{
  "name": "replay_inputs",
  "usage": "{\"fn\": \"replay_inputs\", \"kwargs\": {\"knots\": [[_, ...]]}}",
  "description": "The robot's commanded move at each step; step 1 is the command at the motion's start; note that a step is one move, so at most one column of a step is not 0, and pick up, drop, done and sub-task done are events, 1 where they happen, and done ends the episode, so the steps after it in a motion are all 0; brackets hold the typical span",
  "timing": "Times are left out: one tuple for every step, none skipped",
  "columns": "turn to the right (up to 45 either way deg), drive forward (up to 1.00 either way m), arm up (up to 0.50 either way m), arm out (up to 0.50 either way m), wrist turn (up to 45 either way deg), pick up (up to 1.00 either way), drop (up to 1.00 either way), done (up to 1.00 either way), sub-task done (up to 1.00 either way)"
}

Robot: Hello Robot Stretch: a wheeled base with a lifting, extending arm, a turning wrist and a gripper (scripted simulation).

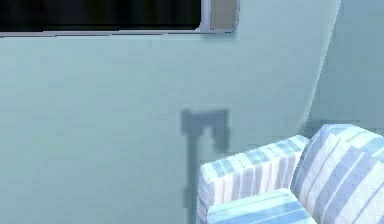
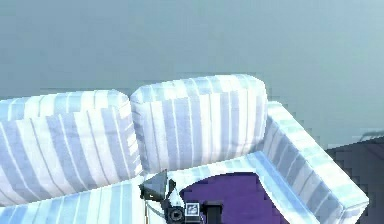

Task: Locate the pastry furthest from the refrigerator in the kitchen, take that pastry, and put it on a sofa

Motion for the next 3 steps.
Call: {"fn": "replay_inputs", "kwargs": {"knots": [[0.0, 0.0, 0.0, 0.0, 0.0, 0.0, 1.0, 0.0, 0.0], [0.0, 0.0, 0.1, 0.0, 0.0, 0.0, 0.0, 0.0, 0.0], [0.0, 0.0, 0.0, -0.08, 0.0, 0.0, 0.0, 0.0, 0.0]]}}
